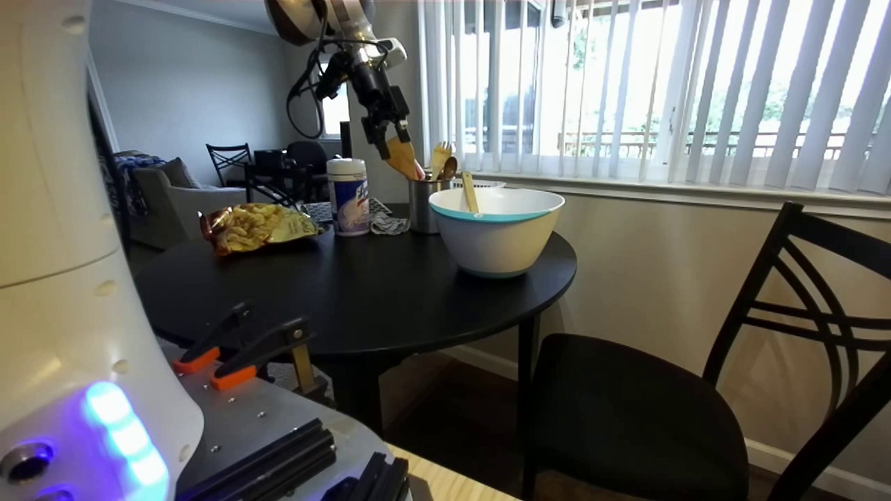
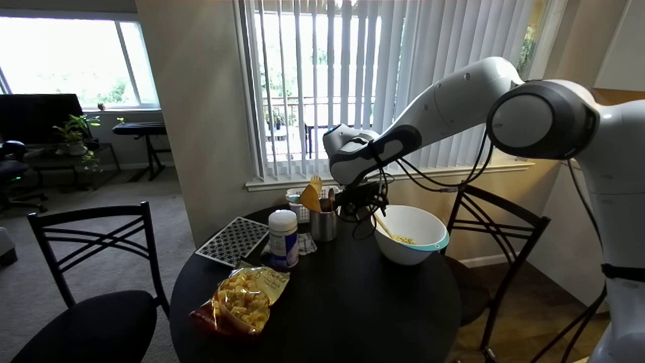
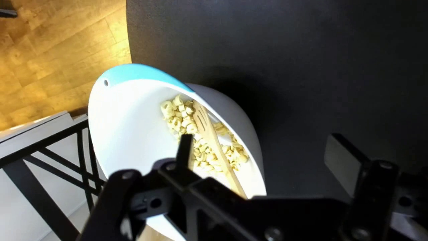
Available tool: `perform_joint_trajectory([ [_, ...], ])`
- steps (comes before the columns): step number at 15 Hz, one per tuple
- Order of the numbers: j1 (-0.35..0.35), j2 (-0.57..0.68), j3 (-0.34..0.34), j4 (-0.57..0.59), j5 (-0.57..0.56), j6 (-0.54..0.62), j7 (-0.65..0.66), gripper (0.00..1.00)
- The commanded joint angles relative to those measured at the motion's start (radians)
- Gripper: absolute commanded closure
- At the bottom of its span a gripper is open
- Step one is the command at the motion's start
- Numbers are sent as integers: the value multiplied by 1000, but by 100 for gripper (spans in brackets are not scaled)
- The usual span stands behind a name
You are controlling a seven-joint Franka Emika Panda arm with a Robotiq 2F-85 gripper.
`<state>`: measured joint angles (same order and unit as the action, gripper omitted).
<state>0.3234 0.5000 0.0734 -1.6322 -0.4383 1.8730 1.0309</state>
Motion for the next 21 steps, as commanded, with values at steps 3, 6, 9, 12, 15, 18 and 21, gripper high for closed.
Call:
perform_joint_trajectory([
  [3,25,129,-51,223,17,-86,38,0],
  [6,29,158,-67,279,0,-64,18,0],
  [9,20,169,-44,296,39,-66,-53,0],
  [12,34,167,-58,281,28,-48,-43,0],
  [15,44,174,-54,282,28,-48,-48,0],
  [18,44,174,-55,283,28,-48,-49,0],
  [21,46,177,-64,287,13,-50,-46,0],
])
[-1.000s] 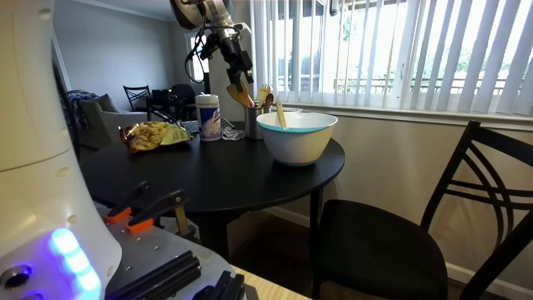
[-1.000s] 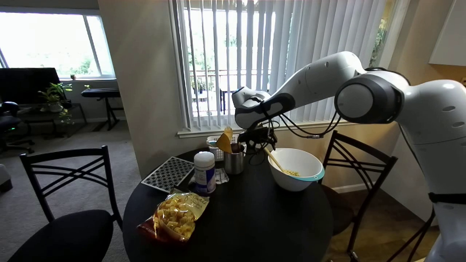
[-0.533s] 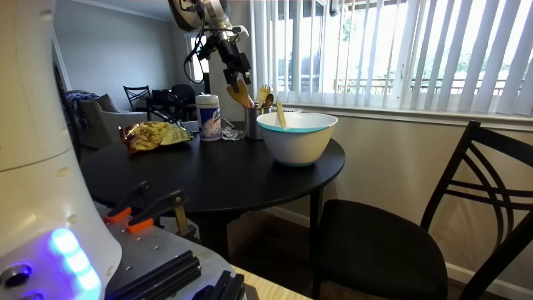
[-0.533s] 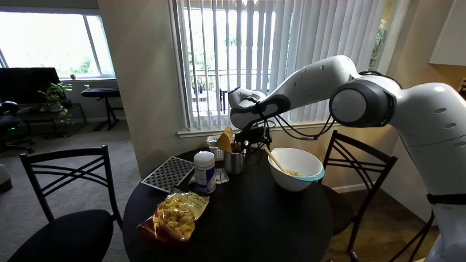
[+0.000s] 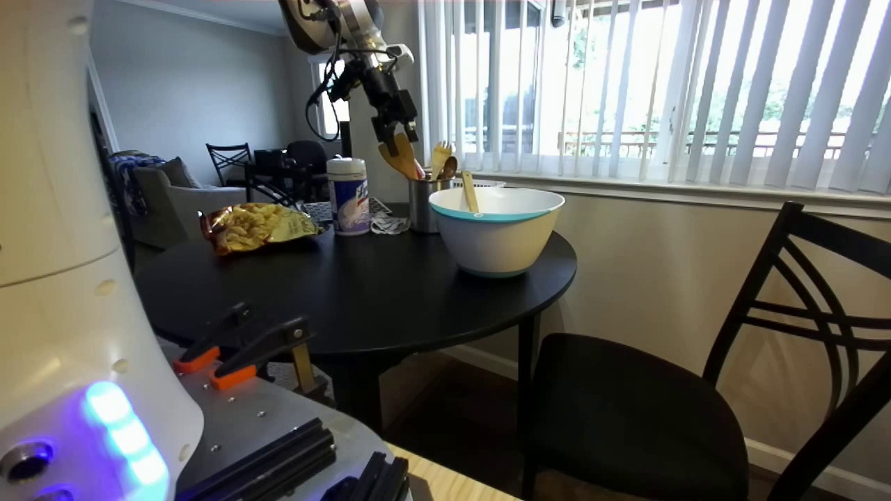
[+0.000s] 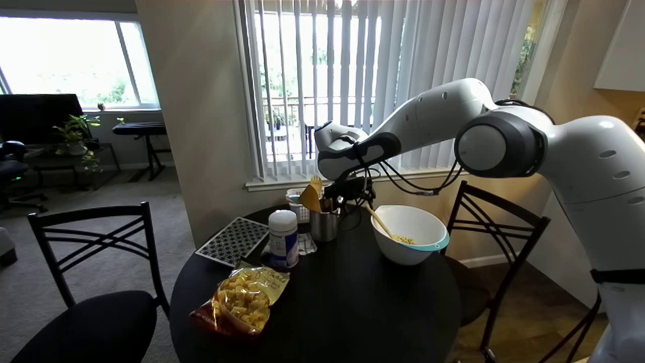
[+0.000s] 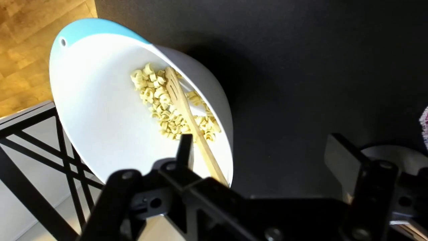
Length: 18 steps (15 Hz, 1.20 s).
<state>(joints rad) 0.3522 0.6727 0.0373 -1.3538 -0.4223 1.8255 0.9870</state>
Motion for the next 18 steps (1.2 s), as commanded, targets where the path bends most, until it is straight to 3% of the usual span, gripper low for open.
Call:
perform_joint_trajectory([
  [1,28,26,-45,40,-10,-28,34,0],
  [7,72,208,-123,262,-30,-109,219,0],
  [13,63,372,-171,441,-1,-113,382,0],
  [18,40,482,-202,626,9,-197,395,0],
])
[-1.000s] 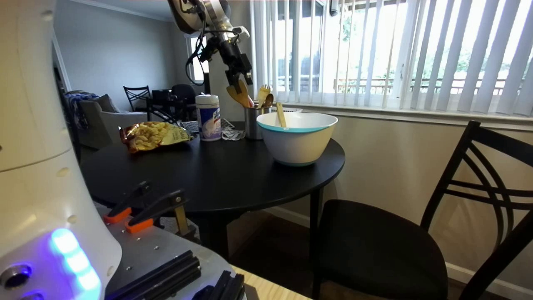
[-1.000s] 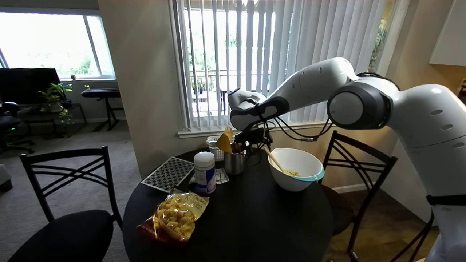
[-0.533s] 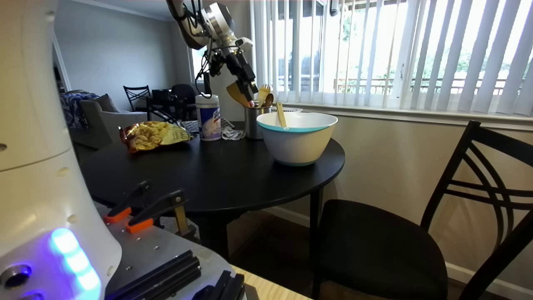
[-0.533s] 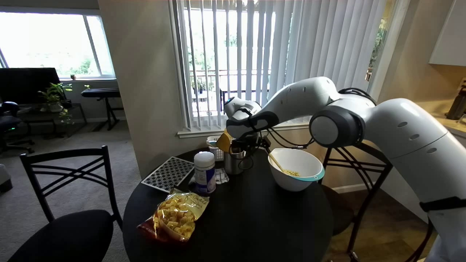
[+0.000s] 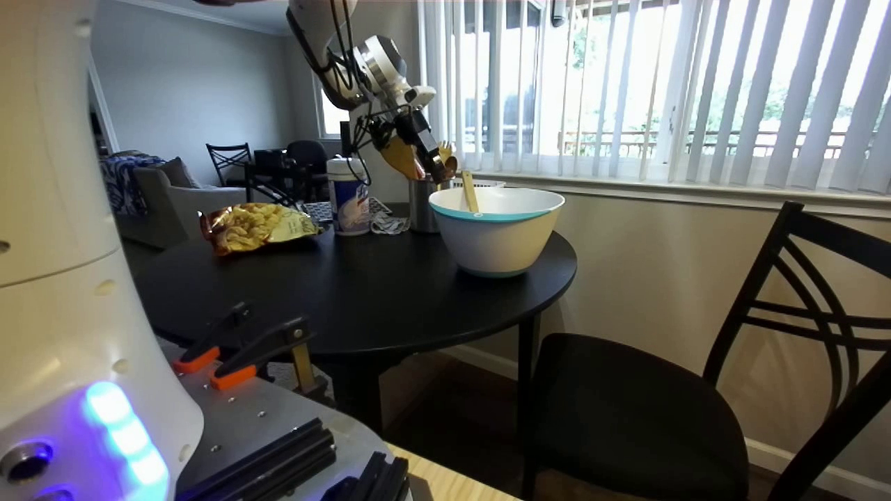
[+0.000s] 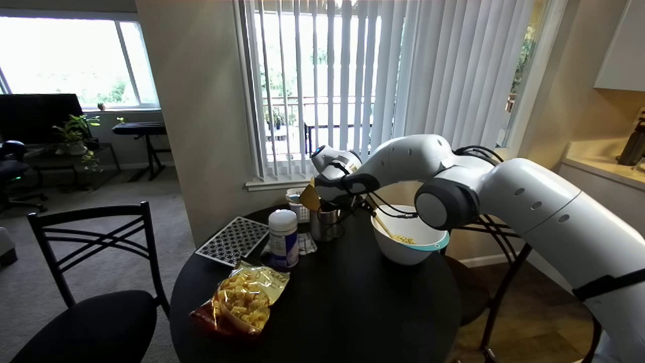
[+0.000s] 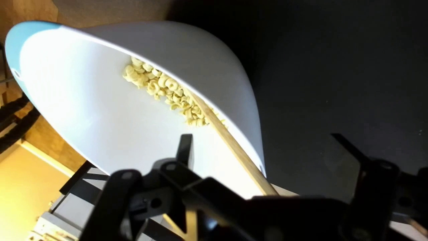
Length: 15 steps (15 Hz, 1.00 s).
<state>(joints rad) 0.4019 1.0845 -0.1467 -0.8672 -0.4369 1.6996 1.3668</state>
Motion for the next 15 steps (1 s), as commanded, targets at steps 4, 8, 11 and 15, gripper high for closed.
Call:
perform_joint_trajectory([
  [4,-20,119,-29,246,11,-119,16,0],
  [8,-35,165,-34,310,10,-105,12,0],
  [11,-51,194,-33,342,11,-97,6,0],
  [15,-67,225,-36,374,7,-79,11,0],
])
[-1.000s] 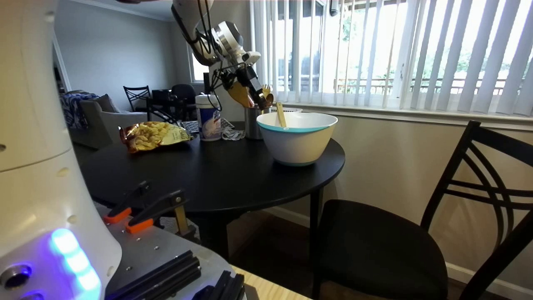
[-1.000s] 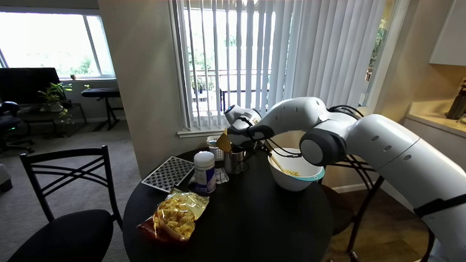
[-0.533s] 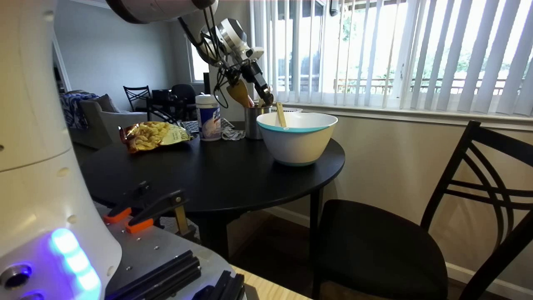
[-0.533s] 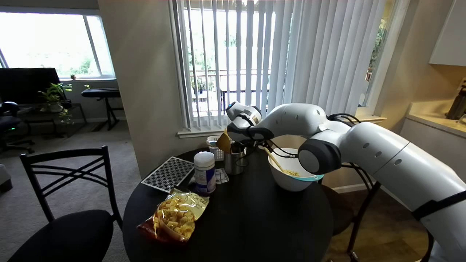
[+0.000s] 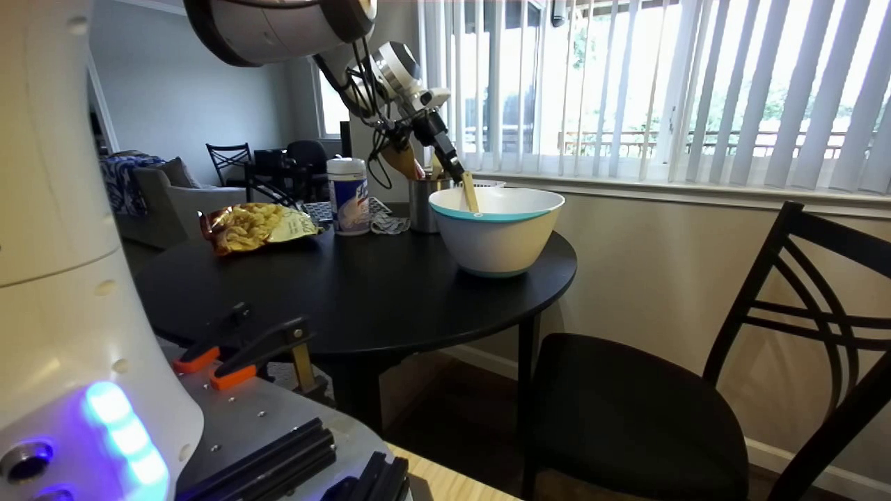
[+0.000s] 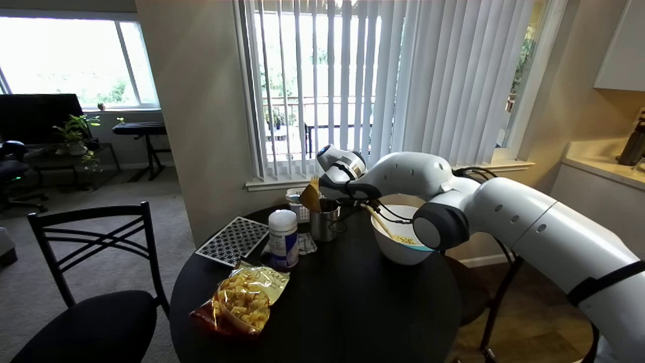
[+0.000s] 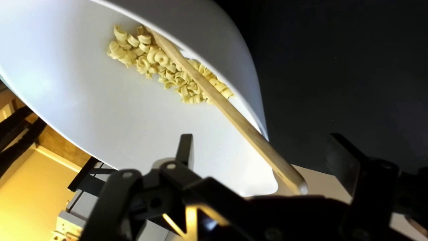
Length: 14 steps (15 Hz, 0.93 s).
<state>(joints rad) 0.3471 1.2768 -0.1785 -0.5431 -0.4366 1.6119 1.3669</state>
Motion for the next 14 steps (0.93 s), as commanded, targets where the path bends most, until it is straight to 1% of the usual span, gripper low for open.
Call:
perform_joint_trajectory([
  [1,-15,39,-5,55,5,13,10,0],
  [9,-26,65,-27,74,-2,20,23,0],
  [10,-27,66,-31,75,-3,24,22,6],
  [11,-27,66,-33,75,-2,28,20,26],
  [14,-26,67,-39,75,-2,41,15,46],
])
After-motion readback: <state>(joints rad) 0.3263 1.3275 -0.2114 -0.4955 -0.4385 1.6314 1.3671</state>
